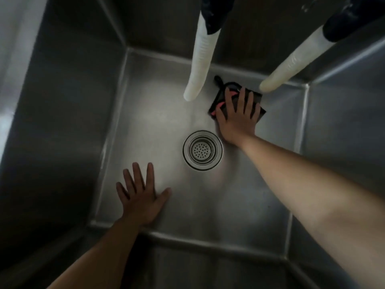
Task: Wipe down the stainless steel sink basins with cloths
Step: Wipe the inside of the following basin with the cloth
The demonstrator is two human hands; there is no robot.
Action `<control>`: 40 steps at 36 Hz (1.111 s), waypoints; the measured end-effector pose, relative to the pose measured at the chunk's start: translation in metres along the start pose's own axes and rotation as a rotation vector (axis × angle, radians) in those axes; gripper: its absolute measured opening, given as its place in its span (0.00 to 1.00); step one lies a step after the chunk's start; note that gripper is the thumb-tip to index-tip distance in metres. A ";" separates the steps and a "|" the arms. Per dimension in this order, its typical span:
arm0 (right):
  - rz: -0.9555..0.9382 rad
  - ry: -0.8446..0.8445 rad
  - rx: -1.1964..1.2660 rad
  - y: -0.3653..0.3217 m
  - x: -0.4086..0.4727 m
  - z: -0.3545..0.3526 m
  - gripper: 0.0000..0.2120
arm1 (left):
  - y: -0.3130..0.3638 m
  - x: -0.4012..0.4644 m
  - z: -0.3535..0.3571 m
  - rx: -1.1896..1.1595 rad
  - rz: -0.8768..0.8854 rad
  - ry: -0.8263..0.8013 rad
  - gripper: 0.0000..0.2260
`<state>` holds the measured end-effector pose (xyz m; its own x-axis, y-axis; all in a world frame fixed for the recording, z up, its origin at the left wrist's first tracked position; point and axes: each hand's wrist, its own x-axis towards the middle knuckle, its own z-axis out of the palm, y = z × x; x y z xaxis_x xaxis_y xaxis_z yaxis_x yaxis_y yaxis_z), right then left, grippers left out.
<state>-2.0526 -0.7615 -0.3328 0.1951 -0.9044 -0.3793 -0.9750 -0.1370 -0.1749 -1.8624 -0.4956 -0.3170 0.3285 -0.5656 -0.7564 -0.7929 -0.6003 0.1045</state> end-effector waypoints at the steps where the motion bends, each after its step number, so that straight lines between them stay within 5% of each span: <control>1: -0.065 0.009 -0.009 0.005 -0.014 0.006 0.30 | 0.002 0.001 0.000 0.001 0.000 -0.008 0.41; 8: -0.033 -0.062 -0.048 0.054 -0.122 0.041 0.30 | 0.002 -0.004 -0.004 -0.025 -0.005 -0.076 0.41; 14: 0.108 -0.027 0.006 0.005 -0.063 0.025 0.32 | 0.003 -0.003 -0.009 -0.046 0.030 -0.095 0.47; 22: -0.484 -0.050 -0.145 -0.119 0.027 0.015 0.30 | -0.004 0.001 -0.006 -0.042 0.014 -0.073 0.50; 28: -0.640 -0.041 -0.187 -0.101 0.030 0.010 0.30 | -0.002 -0.001 -0.010 -0.039 0.010 -0.110 0.50; 36: -0.271 -0.018 -0.221 0.035 0.033 -0.023 0.31 | 0.000 -0.002 -0.017 -0.030 0.006 -0.111 0.50; 40: 0.058 0.011 -0.187 0.092 0.019 -0.026 0.32 | 0.002 -0.004 -0.015 -0.047 0.016 -0.106 0.50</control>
<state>-2.1419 -0.8017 -0.3323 0.1383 -0.9172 -0.3736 -0.9875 -0.1566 0.0188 -1.8576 -0.5032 -0.3038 0.2582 -0.5141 -0.8180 -0.7717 -0.6191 0.1455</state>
